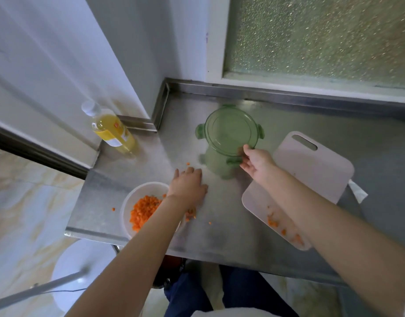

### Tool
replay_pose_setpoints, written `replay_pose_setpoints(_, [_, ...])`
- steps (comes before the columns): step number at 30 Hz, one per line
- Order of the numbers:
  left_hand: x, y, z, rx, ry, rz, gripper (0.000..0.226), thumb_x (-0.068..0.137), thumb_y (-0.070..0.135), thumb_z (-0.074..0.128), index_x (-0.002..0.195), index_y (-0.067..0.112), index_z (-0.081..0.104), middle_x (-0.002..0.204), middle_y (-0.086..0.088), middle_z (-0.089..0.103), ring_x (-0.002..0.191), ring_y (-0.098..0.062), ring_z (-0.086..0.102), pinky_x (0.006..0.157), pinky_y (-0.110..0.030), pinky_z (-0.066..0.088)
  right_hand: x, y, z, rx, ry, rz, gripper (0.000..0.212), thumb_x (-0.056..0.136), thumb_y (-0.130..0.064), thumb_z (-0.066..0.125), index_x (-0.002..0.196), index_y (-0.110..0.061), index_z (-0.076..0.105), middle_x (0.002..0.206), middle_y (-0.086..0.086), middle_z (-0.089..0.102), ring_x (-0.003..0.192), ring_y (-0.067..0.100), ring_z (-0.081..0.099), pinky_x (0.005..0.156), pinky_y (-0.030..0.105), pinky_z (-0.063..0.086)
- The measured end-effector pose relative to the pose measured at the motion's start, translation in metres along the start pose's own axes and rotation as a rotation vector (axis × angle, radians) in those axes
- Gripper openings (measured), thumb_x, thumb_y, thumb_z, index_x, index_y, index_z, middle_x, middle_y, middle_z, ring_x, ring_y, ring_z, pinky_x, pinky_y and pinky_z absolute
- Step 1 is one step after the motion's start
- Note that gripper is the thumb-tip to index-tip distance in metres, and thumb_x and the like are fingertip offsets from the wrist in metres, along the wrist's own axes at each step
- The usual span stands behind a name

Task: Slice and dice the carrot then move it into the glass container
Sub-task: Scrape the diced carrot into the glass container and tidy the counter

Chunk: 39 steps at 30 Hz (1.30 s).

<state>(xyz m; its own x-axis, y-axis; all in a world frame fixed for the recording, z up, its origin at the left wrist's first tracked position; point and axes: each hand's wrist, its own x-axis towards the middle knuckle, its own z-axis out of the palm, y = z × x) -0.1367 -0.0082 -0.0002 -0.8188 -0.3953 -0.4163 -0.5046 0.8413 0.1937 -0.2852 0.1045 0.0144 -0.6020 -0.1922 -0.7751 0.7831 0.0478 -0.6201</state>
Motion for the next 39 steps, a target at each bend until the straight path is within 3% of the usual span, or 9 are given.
replay_pose_setpoints(2, [-0.011,-0.014,-0.009,-0.143,0.157,0.021,0.036,0.095,0.026,0.045,0.129,0.016,0.050,0.133,-0.006,0.051,0.125,-0.026,0.044,0.112,-0.037,0.015,-0.017,0.004,-0.002,-0.004,-0.016,-0.044,0.015,0.097,-0.009,0.052,0.083,-0.012,0.054,0.091,0.003,0.060,0.072,0.012,0.057,0.075,0.030,0.050])
replay_pose_setpoints(7, [-0.053,-0.071,-0.019,-0.251,0.582,-0.084,0.026,0.088,0.011,0.054,0.113,0.010,0.063,0.112,-0.013,0.061,0.107,-0.037,0.052,0.091,-0.045,0.036,-0.063,0.033,-0.002,-0.083,-0.102,-0.134,0.013,0.098,-0.010,0.050,0.107,-0.011,0.058,0.092,0.003,0.062,0.075,0.008,0.058,0.067,0.018,0.050])
replay_pose_setpoints(11, [-0.083,-0.107,-0.016,-0.364,0.465,-0.405,0.031,0.095,0.023,0.047,0.123,0.012,0.055,0.126,-0.012,0.051,0.120,-0.033,0.041,0.098,-0.048,0.031,-0.095,0.069,0.009,-0.308,-0.225,-0.224,0.020,0.098,-0.009,0.048,0.114,-0.007,0.060,0.093,0.005,0.063,0.077,0.011,0.058,0.073,0.023,0.048])
replay_pose_setpoints(14, [-0.099,-0.121,-0.013,-0.549,0.439,-0.418,0.031,0.097,0.023,0.044,0.122,0.008,0.055,0.125,-0.015,0.052,0.115,-0.033,0.047,0.095,-0.042,0.036,-0.109,0.101,0.021,-0.535,-0.287,-0.298,0.017,0.098,-0.012,0.049,0.102,-0.020,0.064,0.096,0.005,0.067,0.086,0.016,0.061,0.084,0.032,0.048])
replay_pose_setpoints(18, [-0.109,-0.132,-0.010,-0.808,0.343,-0.429,0.031,0.100,0.024,0.038,0.119,0.007,0.055,0.114,-0.014,0.060,0.102,-0.032,0.055,0.083,-0.034,0.043,-0.115,0.135,0.041,-0.734,-0.253,-0.343,0.015,0.097,-0.012,0.049,0.095,-0.015,0.064,0.105,0.013,0.069,0.096,0.024,0.062,0.090,0.036,0.047])
replay_pose_setpoints(23, [-0.121,-0.137,-0.005,-1.023,0.292,-0.430,0.026,0.097,0.028,0.043,0.110,0.013,0.060,0.098,-0.007,0.060,0.101,-0.032,0.058,0.090,-0.052,0.049,-0.115,0.147,0.056,-0.982,-0.103,-0.560,0.023,0.094,-0.016,0.053,0.076,-0.002,0.059,0.060,0.005,0.048,0.060,0.023,0.043,0.056,0.029,0.029])
replay_pose_setpoints(30, [-0.131,-0.137,-0.004,-0.997,0.310,-0.368,0.035,0.086,0.018,0.067,0.119,0.009,0.062,0.101,0.000,0.065,0.094,-0.019,0.062,0.091,-0.036,0.050,-0.114,0.150,0.061,-1.293,-0.018,-0.569,0.025,0.097,-0.030,0.050,0.089,-0.011,0.064,0.082,0.008,0.060,0.076,0.027,0.054,0.069,0.034,0.045])
replay_pose_setpoints(34, [-0.131,-0.142,0.002,-1.151,0.309,-0.473,0.032,0.080,0.017,0.073,0.110,0.012,0.068,0.092,0.000,0.070,0.090,-0.021,0.066,0.088,-0.044,0.053,-0.120,0.149,0.061,-1.264,-0.016,-0.549,0.026,0.098,-0.023,0.048,0.083,-0.007,0.063,0.068,0.003,0.053,0.066,0.024,0.048,0.060,0.030,0.035])
replay_pose_setpoints(39, [-0.123,-0.146,0.004,-1.318,0.275,-0.599,0.022,0.073,0.011,0.079,0.094,0.008,0.072,0.086,-0.008,0.071,0.079,-0.021,0.069,0.084,-0.040,0.056,-0.121,0.146,0.062,-1.180,-0.011,-0.533,0.044,0.094,-0.015,0.052,0.055,-0.014,0.031,0.052,0.002,0.028,0.052,0.019,0.027,0.050,0.030,0.019])
